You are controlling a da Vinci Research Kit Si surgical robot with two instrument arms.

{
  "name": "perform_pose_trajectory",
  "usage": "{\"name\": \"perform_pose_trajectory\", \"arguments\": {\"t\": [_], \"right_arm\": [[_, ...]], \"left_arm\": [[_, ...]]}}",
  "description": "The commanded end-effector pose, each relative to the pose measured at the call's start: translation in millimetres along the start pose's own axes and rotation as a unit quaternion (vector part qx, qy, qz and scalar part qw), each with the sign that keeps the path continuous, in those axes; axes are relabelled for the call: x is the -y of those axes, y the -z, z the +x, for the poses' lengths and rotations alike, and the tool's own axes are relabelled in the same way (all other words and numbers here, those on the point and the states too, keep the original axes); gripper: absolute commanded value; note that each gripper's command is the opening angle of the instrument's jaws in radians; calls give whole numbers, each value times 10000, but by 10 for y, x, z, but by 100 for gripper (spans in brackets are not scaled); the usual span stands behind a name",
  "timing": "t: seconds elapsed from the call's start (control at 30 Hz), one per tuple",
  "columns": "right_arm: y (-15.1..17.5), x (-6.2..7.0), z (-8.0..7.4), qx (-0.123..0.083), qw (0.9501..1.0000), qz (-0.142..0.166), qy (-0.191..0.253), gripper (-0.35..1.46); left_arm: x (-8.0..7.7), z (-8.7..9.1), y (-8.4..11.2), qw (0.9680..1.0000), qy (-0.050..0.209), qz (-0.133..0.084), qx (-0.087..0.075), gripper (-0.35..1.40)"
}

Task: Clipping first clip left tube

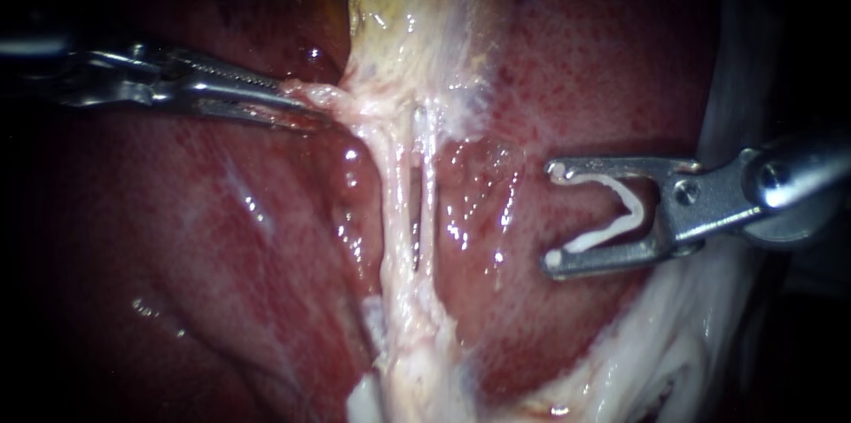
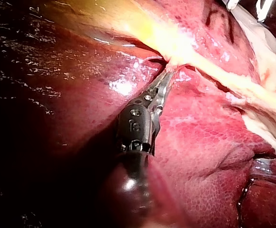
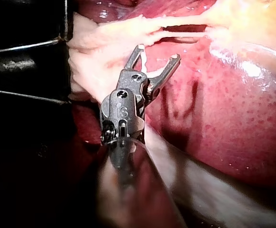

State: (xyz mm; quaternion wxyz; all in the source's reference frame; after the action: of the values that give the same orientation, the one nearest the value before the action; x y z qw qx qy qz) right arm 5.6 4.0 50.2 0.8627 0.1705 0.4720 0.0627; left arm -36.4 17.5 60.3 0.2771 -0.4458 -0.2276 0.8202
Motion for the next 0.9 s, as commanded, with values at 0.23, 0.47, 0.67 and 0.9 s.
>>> {"name": "perform_pose_trajectory", "arguments": {"t": [0.23,0.47,0.67,0.9], "right_arm": [[0,-1,-1,3,10000,-6,-5,50],[-3,-1,1,-12,10000,45,-9,50],[-23,0,7,-44,9998,214,16,50],[-74,14,0,-274,9985,432,-172,50]], "left_arm": [[-6,25,41,10000,67,-65,-1,-35],[-17,58,84,9997,98,75,-187,-35],[-18,58,85,9998,46,87,-201,-35],[-19,56,80,9997,41,108,-203,-35]]}}
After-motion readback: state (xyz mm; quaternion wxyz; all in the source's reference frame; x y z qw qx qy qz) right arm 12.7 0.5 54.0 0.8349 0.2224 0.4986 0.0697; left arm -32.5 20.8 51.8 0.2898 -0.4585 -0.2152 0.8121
